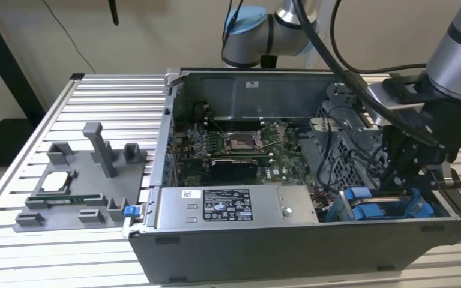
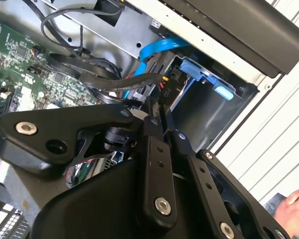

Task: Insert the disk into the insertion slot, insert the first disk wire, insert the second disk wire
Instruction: 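Insert the second disk wire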

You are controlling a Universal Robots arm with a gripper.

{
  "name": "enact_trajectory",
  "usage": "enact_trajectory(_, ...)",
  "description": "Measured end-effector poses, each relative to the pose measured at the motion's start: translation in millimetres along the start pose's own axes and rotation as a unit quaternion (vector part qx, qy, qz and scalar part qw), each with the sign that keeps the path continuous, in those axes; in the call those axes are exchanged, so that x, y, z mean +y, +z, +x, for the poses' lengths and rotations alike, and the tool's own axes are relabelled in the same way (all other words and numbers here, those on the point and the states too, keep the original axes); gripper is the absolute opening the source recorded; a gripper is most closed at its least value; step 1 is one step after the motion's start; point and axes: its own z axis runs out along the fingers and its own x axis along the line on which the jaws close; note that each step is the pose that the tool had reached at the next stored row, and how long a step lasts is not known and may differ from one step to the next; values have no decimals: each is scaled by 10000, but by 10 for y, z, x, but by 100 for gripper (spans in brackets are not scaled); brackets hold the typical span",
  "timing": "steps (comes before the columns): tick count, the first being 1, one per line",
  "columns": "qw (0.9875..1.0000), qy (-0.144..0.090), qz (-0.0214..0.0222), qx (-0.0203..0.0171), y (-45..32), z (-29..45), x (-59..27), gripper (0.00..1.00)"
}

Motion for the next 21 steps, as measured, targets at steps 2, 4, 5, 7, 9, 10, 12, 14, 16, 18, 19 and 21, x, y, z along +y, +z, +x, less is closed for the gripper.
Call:
enact_trajectory(2,10000,0,3,-1,2,1,0,0)
enact_trajectory(4,10000,0,9,-6,7,2,0,0)
enact_trajectory(5,10000,-1,12,-5,7,2,0,0)
enact_trajectory(7,10000,-2,23,-4,9,2,1,0)
enact_trajectory(9,10000,-2,25,0,32,3,3,0)
enact_trajectory(10,10000,-3,25,6,45,4,4,0)
enact_trajectory(12,10000,-3,25,6,53,5,5,0)
enact_trajectory(14,10000,-2,25,-7,49,4,4,100)
enact_trajectory(16,10000,-2,25,-5,-31,-1,-3,100)
enact_trajectory(18,10000,-2,25,-4,-124,-7,-10,100)
enact_trajectory(19,10000,-2,25,-4,-166,-10,-14,100)
enact_trajectory(21,10000,-2,25,-3,-226,-14,-19,100)
